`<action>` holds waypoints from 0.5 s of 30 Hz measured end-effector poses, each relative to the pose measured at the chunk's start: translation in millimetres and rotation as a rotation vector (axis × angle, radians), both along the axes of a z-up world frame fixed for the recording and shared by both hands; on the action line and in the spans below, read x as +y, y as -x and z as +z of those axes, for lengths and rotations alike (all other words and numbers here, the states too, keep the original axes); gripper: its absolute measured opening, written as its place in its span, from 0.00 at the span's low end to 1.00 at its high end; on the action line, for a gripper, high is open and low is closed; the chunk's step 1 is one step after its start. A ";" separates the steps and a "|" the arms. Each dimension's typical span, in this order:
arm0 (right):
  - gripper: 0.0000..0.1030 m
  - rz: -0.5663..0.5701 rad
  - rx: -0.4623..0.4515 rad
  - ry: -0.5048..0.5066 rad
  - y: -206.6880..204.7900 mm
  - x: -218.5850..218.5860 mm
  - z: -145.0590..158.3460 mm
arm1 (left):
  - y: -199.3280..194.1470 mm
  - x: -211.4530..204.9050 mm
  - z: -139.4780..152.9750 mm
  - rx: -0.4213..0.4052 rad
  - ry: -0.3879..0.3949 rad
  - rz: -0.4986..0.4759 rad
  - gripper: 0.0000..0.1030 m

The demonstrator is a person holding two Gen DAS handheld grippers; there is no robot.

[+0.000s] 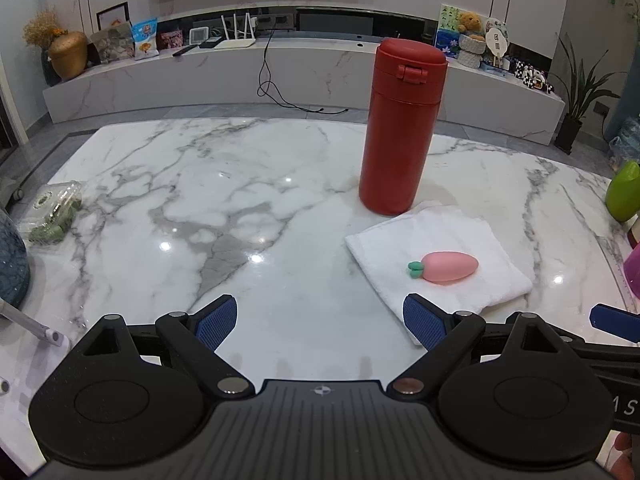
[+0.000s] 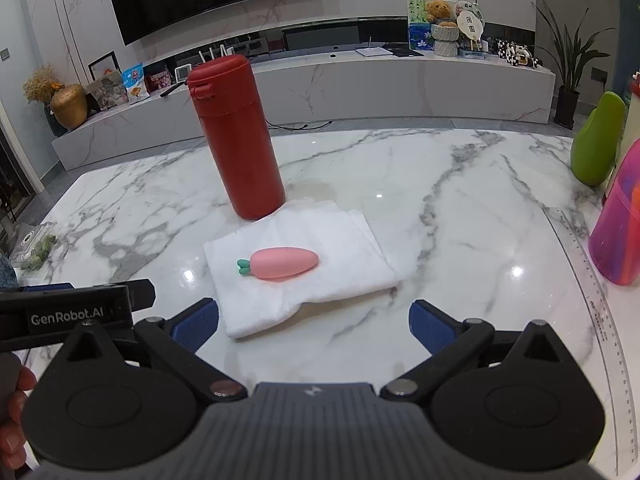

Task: Clean container
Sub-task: 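Move the right gripper toward the pink carrot toy on the towel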

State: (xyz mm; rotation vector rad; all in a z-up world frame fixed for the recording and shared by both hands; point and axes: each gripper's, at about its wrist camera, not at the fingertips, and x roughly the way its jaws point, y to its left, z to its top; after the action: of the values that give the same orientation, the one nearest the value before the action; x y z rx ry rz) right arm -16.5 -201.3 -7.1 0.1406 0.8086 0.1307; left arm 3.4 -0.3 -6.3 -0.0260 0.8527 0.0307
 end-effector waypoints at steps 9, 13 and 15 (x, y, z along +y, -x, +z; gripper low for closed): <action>1.00 -0.002 0.004 -0.003 -0.7 0.9 -1.0 | -0.9 1.1 -0.4 -0.003 -0.006 0.007 0.89; 1.00 0.000 0.003 0.003 -0.8 1.3 -0.8 | -1.2 1.2 -1.1 0.000 -0.007 0.008 0.89; 1.00 0.001 0.002 0.010 -1.1 1.7 -1.1 | -1.7 1.2 -1.8 0.004 -0.008 0.008 0.89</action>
State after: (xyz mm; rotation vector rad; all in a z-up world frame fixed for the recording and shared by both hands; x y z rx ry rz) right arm -15.5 -199.7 -8.2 0.1306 0.8111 0.1270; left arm 5.1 0.8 -8.1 -0.0218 0.8561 0.0420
